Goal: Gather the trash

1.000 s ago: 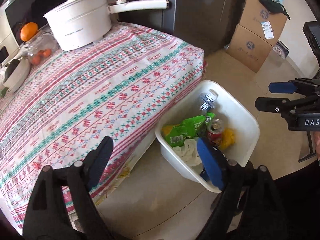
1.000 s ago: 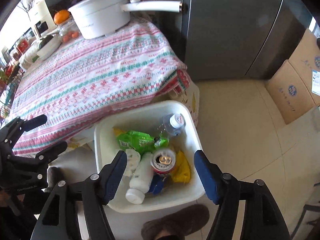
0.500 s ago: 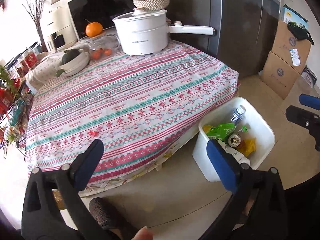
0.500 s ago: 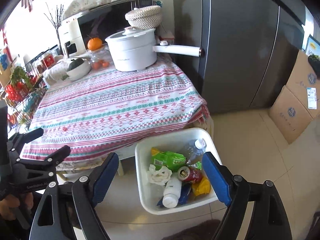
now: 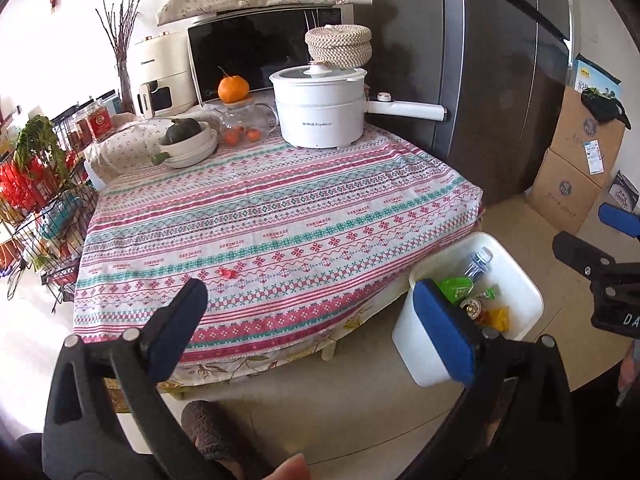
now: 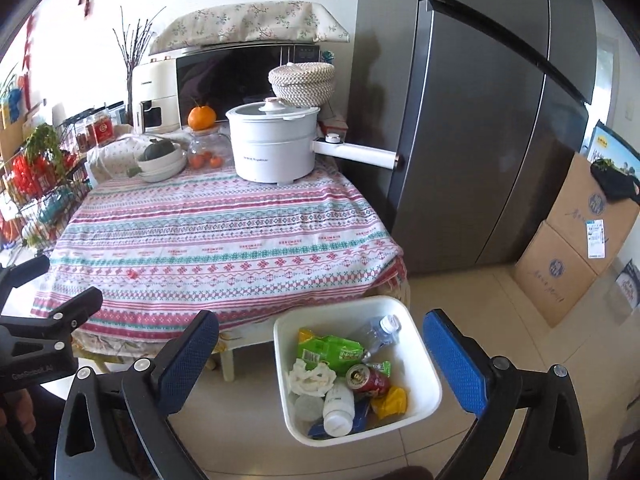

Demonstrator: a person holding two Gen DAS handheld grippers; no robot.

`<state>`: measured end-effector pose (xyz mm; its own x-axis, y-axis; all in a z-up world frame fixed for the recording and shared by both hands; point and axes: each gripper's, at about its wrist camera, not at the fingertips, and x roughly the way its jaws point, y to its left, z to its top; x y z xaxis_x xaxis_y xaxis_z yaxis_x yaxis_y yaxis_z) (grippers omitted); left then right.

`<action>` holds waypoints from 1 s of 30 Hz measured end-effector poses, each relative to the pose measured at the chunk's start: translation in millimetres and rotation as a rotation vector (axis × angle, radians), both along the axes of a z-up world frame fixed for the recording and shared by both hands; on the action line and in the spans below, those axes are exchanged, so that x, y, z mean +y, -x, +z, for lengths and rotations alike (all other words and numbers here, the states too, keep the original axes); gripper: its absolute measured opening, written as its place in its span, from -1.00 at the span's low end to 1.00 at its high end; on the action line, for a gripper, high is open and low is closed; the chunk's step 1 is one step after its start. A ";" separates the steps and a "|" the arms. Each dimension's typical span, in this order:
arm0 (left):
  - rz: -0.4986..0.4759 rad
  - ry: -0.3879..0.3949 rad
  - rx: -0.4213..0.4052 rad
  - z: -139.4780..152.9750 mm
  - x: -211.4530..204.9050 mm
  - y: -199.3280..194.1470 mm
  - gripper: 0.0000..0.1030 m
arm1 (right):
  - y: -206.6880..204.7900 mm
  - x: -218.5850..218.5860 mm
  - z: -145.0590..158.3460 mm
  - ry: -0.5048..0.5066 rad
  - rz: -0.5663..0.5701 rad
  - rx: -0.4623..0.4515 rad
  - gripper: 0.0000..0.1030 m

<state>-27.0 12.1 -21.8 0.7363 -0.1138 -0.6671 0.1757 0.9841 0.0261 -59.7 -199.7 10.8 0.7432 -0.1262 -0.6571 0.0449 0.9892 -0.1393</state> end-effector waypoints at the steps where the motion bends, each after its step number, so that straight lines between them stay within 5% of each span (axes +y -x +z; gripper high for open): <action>1: -0.002 0.003 -0.001 0.3 0.3 -0.4 0.98 | -0.2 0.6 -0.4 0.003 -0.002 -0.001 1.00; 30: -0.045 0.028 -0.015 3.3 -7.9 7.6 0.98 | 4.8 -6.4 -2.9 0.005 -0.030 -0.007 1.00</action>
<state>-34.6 4.2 -18.5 0.7397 -0.1655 -0.6522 0.2199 0.9755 0.0019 -64.5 -206.2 7.8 0.7433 -0.1519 -0.6515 0.0758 0.9867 -0.1435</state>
